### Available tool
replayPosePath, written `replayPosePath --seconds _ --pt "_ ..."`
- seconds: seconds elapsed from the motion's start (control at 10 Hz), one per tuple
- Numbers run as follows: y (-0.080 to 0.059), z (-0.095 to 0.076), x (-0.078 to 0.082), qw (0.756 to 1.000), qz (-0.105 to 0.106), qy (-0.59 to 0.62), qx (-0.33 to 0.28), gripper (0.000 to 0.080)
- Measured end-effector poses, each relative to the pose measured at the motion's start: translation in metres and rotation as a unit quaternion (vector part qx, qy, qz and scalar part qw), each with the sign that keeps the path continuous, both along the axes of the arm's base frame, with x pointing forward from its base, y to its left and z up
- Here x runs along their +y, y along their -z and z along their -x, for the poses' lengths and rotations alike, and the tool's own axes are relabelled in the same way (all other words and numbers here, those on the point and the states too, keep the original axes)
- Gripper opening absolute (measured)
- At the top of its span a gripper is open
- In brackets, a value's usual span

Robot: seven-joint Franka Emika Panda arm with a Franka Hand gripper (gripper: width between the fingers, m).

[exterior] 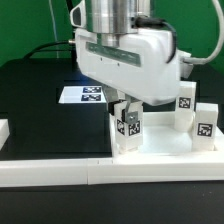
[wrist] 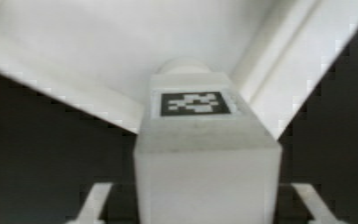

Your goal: Assemble square table

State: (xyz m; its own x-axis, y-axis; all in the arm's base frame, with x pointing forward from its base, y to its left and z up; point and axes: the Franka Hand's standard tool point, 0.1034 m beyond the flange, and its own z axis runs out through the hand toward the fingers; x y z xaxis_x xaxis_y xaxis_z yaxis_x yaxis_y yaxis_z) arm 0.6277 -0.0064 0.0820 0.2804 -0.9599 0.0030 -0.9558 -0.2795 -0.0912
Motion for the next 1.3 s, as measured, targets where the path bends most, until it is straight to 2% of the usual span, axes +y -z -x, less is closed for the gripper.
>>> replayPosePath --seconds 0.2,0.3,0.5,0.6,0.7,0.8,1.3 --pt "0.001 0.004 -0.001 0.993 -0.021 0.114 -0.012 0.029" --pt "0.0 0.006 0.008 0.979 -0.03 0.202 -0.012 0.029" --pt "-0.001 0.007 0.01 0.976 -0.029 0.217 -0.011 0.0297" --pt "0.0 0.007 0.011 0.983 -0.024 0.185 -0.007 0.0297" --pt "-0.001 0.009 0.018 0.994 -0.005 0.107 0.02 0.0473" --pt "-0.003 0.003 0.019 0.999 0.009 0.025 0.021 0.0609" --pt "-0.001 0.004 0.017 0.987 0.023 -0.158 0.021 0.0649"
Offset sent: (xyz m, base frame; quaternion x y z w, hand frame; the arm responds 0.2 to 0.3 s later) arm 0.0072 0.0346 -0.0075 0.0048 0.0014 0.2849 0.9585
